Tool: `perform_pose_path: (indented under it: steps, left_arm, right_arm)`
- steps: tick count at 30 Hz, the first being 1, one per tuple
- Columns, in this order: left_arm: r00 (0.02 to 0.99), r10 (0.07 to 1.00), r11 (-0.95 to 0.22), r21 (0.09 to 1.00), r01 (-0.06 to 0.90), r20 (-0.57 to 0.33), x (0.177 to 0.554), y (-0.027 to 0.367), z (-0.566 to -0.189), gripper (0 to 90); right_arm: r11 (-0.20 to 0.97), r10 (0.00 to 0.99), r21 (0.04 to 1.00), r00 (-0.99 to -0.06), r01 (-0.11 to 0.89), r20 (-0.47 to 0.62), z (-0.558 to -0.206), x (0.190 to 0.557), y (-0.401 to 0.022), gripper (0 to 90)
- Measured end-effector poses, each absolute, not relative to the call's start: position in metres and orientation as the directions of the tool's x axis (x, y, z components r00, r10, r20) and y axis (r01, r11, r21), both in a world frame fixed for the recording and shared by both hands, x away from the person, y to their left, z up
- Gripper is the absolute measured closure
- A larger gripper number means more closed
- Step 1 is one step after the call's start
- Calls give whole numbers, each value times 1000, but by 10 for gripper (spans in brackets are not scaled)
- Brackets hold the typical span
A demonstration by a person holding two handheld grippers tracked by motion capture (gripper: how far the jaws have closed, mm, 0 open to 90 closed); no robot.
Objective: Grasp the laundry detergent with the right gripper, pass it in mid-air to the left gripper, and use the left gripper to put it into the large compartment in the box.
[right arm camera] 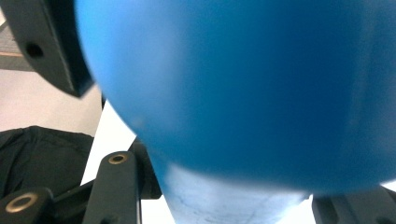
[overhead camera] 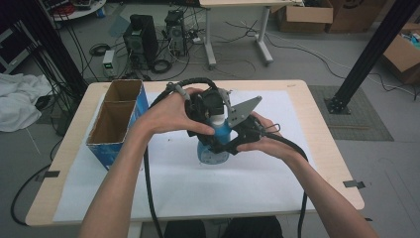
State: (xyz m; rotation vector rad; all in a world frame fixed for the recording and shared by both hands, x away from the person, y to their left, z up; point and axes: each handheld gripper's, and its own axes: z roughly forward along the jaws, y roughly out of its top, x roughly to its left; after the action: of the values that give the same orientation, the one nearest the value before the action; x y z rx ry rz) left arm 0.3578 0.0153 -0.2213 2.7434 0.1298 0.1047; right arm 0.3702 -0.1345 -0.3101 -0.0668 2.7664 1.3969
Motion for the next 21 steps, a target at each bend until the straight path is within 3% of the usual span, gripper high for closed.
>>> perform_pose_path:
  steps: [21]
  left_arm:
    - [992, 112, -918, 388, 77, 67, 360, 12, -230, 256]
  right_arm:
    - [591, -14, 805, -998, -51, -53, -311, 370, -136, 457]
